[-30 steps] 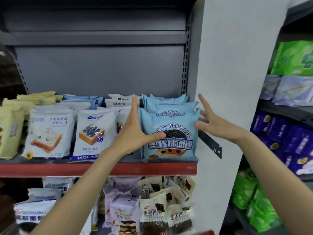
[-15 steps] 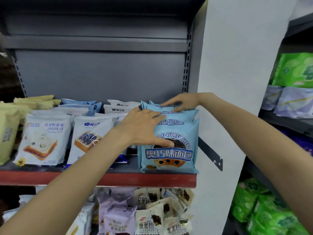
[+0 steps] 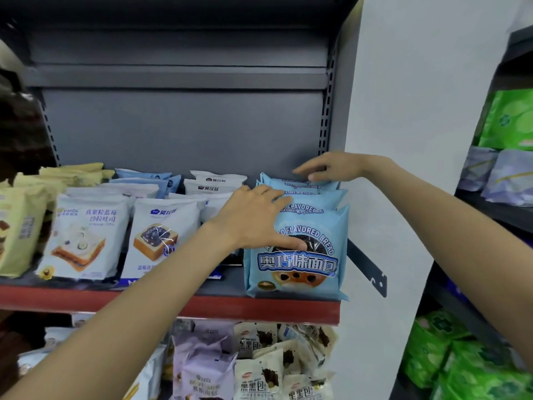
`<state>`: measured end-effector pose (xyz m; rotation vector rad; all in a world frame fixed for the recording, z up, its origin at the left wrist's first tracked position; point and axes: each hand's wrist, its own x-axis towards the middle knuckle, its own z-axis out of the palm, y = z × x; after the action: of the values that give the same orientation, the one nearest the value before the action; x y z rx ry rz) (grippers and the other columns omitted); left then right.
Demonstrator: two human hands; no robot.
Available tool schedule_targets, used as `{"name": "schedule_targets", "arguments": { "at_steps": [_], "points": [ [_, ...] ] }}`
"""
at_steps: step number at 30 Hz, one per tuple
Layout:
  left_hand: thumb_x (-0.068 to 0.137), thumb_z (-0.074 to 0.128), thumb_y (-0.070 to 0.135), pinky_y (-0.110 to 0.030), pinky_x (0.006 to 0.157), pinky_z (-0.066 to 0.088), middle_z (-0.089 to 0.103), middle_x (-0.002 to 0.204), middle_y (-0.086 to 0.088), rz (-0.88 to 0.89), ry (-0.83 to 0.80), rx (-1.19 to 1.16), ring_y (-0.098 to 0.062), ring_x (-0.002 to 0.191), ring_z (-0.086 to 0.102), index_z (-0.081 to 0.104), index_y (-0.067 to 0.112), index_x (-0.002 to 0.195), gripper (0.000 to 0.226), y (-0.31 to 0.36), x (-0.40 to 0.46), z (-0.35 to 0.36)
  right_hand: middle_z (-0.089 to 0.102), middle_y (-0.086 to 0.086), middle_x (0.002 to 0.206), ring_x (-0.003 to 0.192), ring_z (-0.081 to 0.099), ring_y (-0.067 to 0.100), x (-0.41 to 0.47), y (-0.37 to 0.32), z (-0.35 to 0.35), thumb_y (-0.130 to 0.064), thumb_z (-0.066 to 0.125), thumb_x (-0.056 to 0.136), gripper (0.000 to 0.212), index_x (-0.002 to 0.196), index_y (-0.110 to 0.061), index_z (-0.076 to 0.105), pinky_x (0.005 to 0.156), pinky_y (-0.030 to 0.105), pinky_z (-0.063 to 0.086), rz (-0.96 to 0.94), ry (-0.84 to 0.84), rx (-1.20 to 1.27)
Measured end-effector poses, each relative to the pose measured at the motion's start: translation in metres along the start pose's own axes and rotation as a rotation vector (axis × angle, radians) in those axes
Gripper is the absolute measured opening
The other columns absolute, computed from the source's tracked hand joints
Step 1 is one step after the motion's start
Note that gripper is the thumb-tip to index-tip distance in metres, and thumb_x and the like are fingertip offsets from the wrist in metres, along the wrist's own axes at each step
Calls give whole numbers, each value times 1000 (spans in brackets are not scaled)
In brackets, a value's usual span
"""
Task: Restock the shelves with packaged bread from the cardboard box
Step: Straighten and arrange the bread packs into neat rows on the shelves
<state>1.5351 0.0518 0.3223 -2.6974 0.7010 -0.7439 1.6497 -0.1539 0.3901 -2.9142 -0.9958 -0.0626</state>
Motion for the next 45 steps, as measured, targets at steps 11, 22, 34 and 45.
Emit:
{"name": "schedule_targets", "arguments": {
  "at_steps": [11, 22, 34, 45],
  "points": [
    [60, 19, 94, -38, 106, 29, 30, 152, 4, 3, -7, -42, -17, 138, 27, 23, 39, 146, 102, 0, -3, 1, 38, -3, 148, 139, 30, 17, 3, -32, 17, -53, 15, 98, 51, 140, -35, 38, 118, 39, 16, 137, -168, 380],
    [83, 44, 68, -29, 92, 38, 70, 103, 5, 41, 707, -245, -15, 102, 60, 70, 18, 106, 61, -3, -43, 8, 59, -14, 124, 119, 49, -2, -79, -98, 5, -43, 29, 101, 36, 124, -38, 56, 104, 19, 31, -108, 489, 453],
    [83, 66, 36, -26, 97, 37, 41, 137, -3, -662, 558, -845, -16, 121, 46, 33, 20, 140, 67, -92, -175, 69, 47, -1, 134, 120, 47, 10, -72, -239, 113, -24, 55, 91, 48, 137, -18, 44, 103, 28, 42, -149, 715, 443],
    [83, 68, 33, -36, 113, 23, 9, 158, -13, -492, 170, -955, -25, 145, 13, -8, 17, 151, 102, -122, -153, 87, -7, 4, 159, 145, -12, 16, 17, -258, 154, -56, 68, 72, 110, 150, -27, -5, 119, 43, 7, 260, 580, 645]
  ]
}}
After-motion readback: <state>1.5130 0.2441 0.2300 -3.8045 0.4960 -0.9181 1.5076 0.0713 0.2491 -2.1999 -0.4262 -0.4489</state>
